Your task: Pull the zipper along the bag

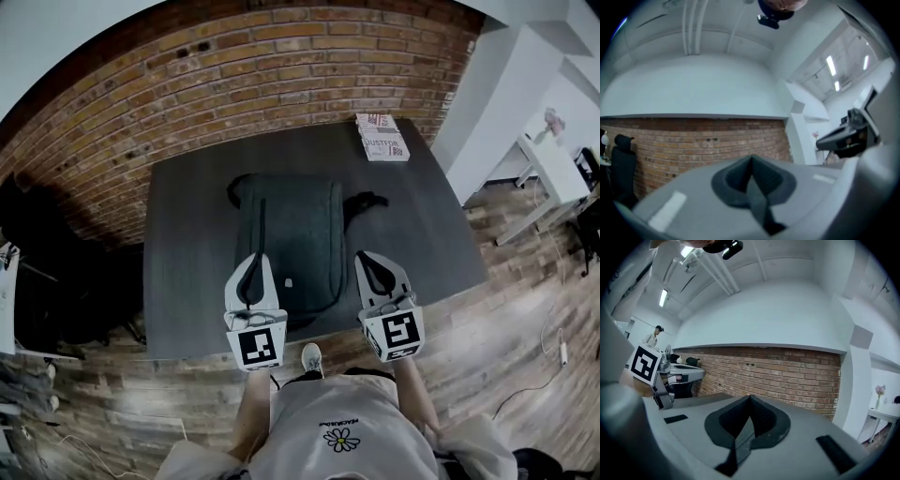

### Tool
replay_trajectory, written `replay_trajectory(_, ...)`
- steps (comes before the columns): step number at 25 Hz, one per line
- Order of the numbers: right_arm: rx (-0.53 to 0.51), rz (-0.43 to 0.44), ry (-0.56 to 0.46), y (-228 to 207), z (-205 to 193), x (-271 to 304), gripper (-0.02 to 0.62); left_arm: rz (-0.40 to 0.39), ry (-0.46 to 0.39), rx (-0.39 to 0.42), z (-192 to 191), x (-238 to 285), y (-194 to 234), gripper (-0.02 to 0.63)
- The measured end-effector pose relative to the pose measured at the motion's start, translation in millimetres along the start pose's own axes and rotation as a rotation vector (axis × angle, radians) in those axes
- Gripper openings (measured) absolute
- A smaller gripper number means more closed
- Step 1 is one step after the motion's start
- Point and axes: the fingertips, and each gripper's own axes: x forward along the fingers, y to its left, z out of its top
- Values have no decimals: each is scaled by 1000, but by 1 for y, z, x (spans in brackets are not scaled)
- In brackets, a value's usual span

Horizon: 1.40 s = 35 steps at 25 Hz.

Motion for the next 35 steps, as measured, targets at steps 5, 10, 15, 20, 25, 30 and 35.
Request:
replay_trajectory(5, -5, 41, 8, 0, -5, 40, 2, -11, 33, -8, -14, 30, 6, 0)
replay_trajectory(10, 1, 75, -1, -8, -8, 73, 2, 38, 62, -10, -25, 44, 17, -1)
replay_trajectory(15, 5, 133, -8, -18, -12, 97, 2, 97, 71, -2, -26, 59, 20, -1)
replay_trajectory(20, -8, 189, -8, -26, -15, 113, 2, 127, 101, 0, -33, 71, 17, -2)
replay_trajectory(25, -13, 224, -8, -36, -18, 125, 2, 147, 124, 19, -36, 81, 13, 0)
replay_trajectory(30, -34, 269, -8, -46, -21, 137, 2, 183, 143, 29, -40, 89, 11, 0)
replay_trajectory(35, -108, 354, 8, -54, -30, 151, 2, 210, 199, -3, -49, 84, 6, 0)
